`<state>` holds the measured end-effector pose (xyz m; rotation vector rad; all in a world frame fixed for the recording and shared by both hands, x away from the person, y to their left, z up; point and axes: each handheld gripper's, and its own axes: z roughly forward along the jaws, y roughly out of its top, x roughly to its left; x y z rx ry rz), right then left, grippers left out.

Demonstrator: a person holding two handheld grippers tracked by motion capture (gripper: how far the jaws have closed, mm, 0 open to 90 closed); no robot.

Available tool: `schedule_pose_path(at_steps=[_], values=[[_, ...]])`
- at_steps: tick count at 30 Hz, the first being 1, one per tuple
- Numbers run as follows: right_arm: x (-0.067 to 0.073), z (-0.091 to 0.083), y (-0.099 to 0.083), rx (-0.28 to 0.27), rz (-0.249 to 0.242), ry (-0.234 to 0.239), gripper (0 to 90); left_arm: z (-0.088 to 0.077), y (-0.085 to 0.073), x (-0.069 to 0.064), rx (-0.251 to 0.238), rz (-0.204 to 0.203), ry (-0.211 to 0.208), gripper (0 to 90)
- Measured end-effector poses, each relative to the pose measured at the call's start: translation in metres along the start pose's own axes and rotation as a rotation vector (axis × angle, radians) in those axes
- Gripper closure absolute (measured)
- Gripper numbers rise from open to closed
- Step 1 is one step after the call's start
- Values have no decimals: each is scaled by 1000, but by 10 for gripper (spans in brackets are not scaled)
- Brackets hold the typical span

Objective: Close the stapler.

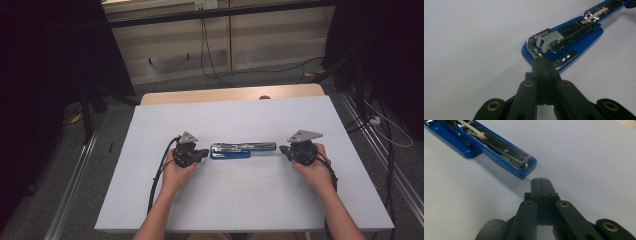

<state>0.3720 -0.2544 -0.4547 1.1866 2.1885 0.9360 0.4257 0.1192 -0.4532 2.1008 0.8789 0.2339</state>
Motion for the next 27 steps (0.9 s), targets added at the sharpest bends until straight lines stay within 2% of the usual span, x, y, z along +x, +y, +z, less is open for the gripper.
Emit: schedule_pose_path(at_steps=[11,16,23,27], values=[[5,10,2,34,-23,36,900,3,-1,-2,-9,16,-12,900],[6,11,2,35,-30,42,900,5,-1,-4,-7,19,-27,900],[4,10,2,31,-28,52,900,7,-2,-3,4,31,-22,900],[3,10,2,26,-23,53,900,7,-2,-4,2,11,-39,900]])
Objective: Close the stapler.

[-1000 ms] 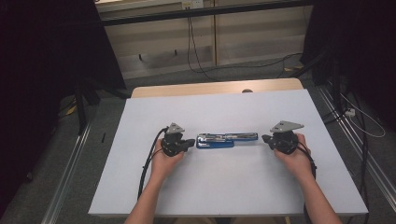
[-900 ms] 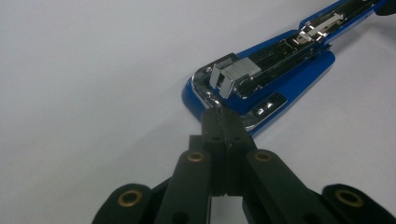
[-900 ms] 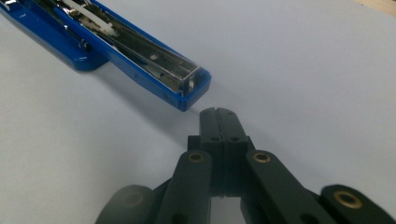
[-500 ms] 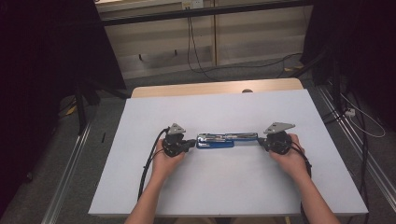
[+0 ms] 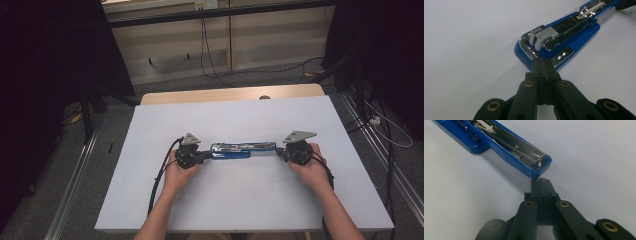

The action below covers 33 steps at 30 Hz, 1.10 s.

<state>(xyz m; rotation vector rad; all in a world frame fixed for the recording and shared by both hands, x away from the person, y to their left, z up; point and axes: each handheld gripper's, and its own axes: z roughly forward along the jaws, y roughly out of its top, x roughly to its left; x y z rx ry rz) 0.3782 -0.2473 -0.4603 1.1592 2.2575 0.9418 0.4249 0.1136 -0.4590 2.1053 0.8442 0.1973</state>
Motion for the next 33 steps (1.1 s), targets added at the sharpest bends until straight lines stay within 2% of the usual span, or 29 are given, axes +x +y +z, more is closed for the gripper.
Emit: schedule_pose_path(at_steps=[3,8,21,24,33], values=[[0,0,1,-2,0,-1,900,0,0,-2,10,3,-21,900],[0,0,2,-7,-6,2,900,0,-1,-1,17,11,-3,900],[3,0,5,-24,-11,15,900,0,-1,-2,10,1,2,900],[3,0,4,-32,1,21,900,0,-1,-2,9,-2,0,900],[6,-1,8,-61,-2,38,900,0,-1,-2,10,12,15,900]])
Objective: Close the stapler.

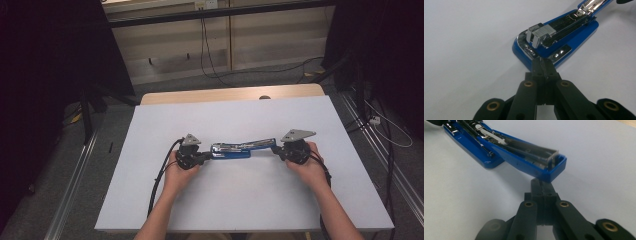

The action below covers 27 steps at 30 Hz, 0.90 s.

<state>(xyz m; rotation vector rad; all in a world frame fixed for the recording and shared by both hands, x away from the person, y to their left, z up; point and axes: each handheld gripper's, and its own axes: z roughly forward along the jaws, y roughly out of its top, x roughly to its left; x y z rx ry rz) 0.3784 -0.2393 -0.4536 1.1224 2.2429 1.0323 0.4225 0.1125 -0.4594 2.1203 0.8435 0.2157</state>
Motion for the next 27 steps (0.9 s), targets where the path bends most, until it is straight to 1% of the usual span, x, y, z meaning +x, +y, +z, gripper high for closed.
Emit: schedule_pose_path(at_steps=[2,4,5,7,11,14,16,17,18,19,20,22,25,26,27], values=[[1,0,-1,-1,1,3,900,0,0,0,-1,-1,-1,900],[1,-1,-2,-3,3,4,900,0,-1,0,-1,-4,6,900],[1,-1,-2,-6,4,7,900,0,-1,1,5,0,-1,900],[1,-2,-3,-14,11,14,900,0,-1,2,3,-1,-1,900],[2,-4,-5,-27,23,36,900,-2,-1,3,-1,-8,-1,896],[4,-4,-6,-40,41,54,900,-5,-2,5,-8,-17,-1,880],[5,-4,-7,-44,52,56,842,-7,-2,6,-13,-15,-5,847],[6,-4,-7,-47,54,58,824,-9,-1,6,-15,-18,-8,822],[6,-4,-8,-52,59,64,798,-10,-1,5,-14,-14,-12,762],[7,-3,-9,-59,66,72,766,-12,-1,6,-10,0,-16,705],[7,-3,-9,-62,75,74,738,-14,-1,5,-13,-8,-19,670],[9,-4,-10,-68,85,87,682,-19,-2,5,-20,-17,-18,558],[11,-7,-10,-81,99,92,570,-25,-3,4,-33,-24,-12,466],[12,-8,-10,-85,102,95,552,-28,-4,4,-43,-34,-5,416],[14,-10,-10,-87,99,98,549,-29,-5,4,-51,-41,-9,386]])
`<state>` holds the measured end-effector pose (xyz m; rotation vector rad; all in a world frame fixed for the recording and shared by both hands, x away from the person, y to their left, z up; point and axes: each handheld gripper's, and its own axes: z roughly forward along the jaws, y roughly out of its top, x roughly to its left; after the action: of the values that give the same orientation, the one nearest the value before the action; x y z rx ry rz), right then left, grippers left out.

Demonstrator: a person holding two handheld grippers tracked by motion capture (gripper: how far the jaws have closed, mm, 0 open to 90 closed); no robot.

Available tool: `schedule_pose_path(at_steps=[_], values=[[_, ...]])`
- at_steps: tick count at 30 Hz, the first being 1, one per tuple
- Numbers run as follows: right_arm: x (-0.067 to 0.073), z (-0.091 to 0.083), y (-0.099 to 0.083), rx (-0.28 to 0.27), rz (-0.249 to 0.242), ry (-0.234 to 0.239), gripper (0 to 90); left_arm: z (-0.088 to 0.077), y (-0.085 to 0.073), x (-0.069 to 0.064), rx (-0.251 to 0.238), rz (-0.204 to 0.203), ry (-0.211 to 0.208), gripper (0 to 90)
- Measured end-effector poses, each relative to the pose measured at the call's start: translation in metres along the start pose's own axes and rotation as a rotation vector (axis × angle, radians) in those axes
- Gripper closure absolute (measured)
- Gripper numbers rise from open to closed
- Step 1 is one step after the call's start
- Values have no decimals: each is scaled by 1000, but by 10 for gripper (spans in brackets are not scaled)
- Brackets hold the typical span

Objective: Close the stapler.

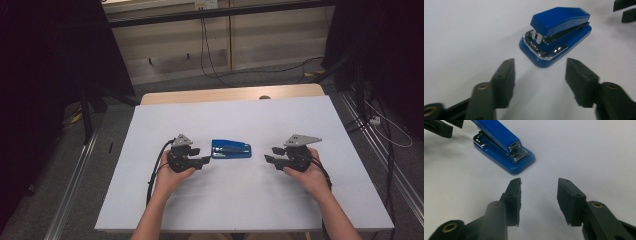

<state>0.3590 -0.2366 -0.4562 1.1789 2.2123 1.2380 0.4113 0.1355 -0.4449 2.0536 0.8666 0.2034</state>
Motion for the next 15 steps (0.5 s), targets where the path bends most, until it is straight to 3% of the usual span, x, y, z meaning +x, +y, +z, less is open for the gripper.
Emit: schedule_pose_path(at_steps=[8,12,15], values=[[10,-14,-9,-24,-8,8,348,-16,-3,-4,-17,13,30,212],[15,-19,-15,-17,-16,10,292,-24,-5,-3,-36,-10,33,162],[17,-23,-17,-31,-21,6,225,-29,-10,-2,-35,-15,-1,144]])
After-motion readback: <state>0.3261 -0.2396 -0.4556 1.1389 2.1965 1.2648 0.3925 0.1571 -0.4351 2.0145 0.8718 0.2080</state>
